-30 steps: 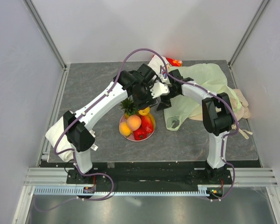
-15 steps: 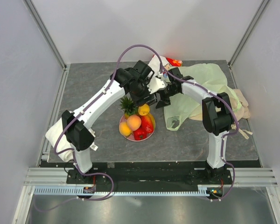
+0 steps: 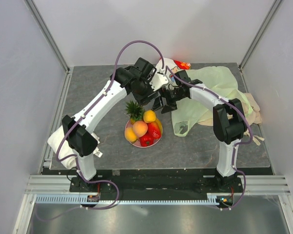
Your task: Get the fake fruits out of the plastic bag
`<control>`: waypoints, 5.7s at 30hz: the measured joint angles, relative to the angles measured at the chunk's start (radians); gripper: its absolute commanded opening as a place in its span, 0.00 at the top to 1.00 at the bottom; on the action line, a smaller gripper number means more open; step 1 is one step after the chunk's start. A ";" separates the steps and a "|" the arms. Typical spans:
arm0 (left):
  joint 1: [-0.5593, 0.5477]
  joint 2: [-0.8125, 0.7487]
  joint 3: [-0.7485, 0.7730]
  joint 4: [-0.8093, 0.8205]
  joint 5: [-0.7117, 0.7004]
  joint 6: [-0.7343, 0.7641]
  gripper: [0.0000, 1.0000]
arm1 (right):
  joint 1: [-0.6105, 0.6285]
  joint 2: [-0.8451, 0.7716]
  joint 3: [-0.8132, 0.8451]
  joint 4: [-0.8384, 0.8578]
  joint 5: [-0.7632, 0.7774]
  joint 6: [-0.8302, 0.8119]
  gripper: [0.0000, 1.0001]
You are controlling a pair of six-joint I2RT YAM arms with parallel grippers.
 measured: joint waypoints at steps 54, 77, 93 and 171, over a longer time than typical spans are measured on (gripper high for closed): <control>0.011 0.000 0.000 0.000 -0.003 -0.003 0.27 | 0.021 0.009 0.015 -0.029 0.049 -0.042 0.02; 0.016 0.000 -0.017 0.007 -0.006 -0.003 0.26 | 0.040 0.018 0.016 -0.033 0.066 -0.058 0.02; 0.025 0.000 -0.020 0.007 -0.017 -0.003 0.26 | 0.040 0.048 0.055 -0.038 0.119 -0.088 0.02; 0.127 -0.013 0.012 0.040 0.006 -0.088 0.15 | -0.010 0.090 0.212 -0.085 0.345 -0.213 0.02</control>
